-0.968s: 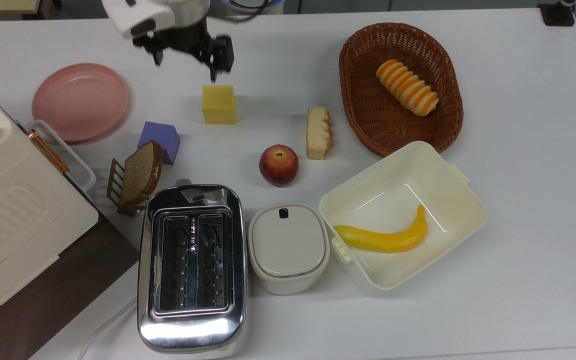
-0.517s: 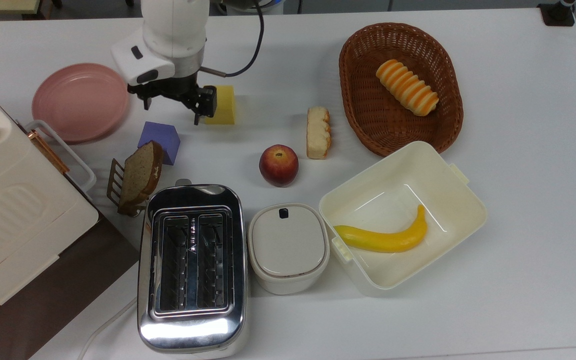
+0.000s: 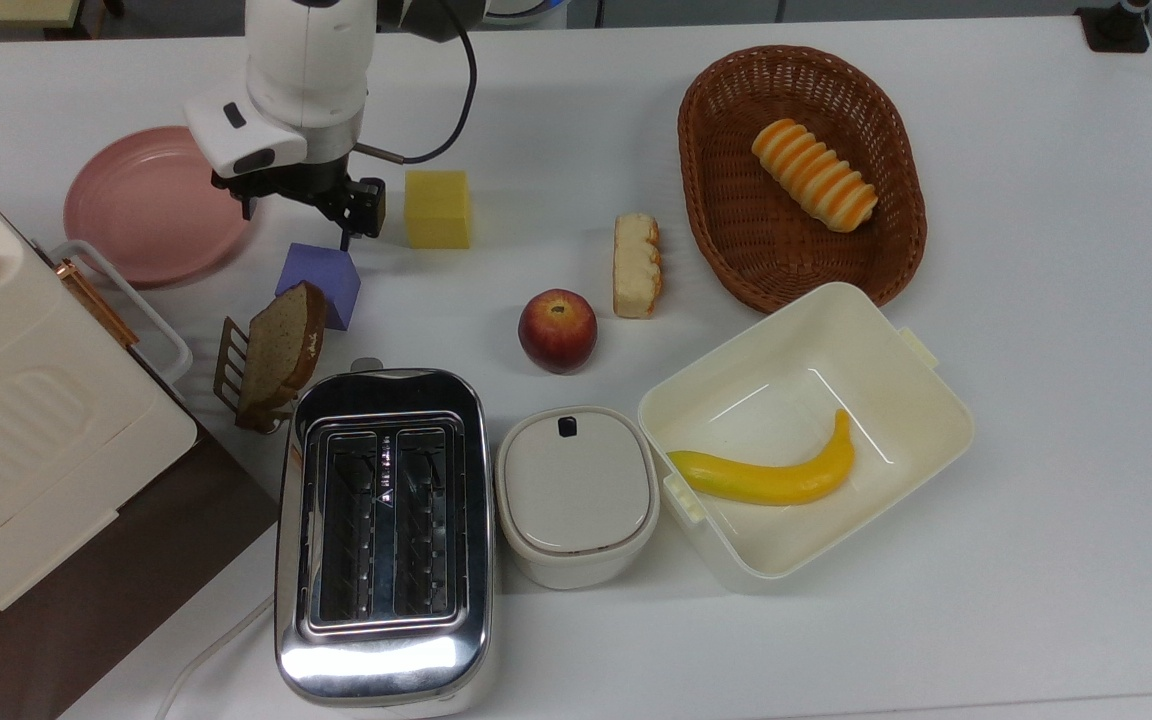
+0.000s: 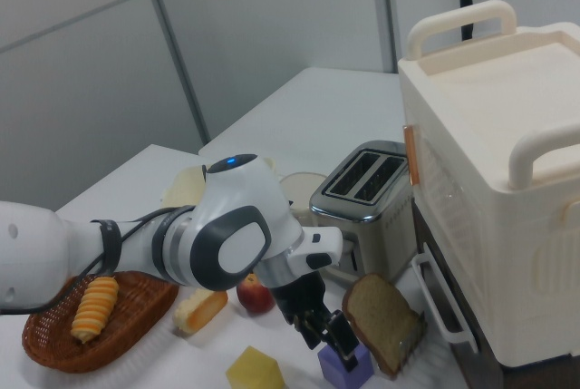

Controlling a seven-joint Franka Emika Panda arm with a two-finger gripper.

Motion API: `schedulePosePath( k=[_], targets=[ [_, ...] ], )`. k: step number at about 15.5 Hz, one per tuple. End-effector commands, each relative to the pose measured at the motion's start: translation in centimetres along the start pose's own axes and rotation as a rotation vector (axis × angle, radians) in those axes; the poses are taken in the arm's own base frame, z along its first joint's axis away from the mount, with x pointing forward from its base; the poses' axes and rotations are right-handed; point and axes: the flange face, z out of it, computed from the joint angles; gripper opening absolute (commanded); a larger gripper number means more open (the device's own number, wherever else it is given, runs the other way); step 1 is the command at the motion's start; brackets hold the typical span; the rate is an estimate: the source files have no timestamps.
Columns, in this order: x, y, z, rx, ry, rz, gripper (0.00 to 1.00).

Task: Put the purple cube on a plate
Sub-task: 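Lower the gripper onto the purple cube and close on it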

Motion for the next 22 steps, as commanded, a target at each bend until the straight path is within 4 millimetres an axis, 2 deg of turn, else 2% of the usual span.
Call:
schedulePosePath(
  k=[1,8,16,22],
  targets=[
    [0.0,0.0,1.4,0.000,0.036,-0.059,1.00],
    [0.2,-0.5,1.4,0.007,0.045,-0.057,1.00],
    [0.3,-1.0,0.5,0.014,0.054,-0.048,1.00],
    [0.5,-2.3,2.2,0.020,0.038,-0.069,1.00]
  ],
)
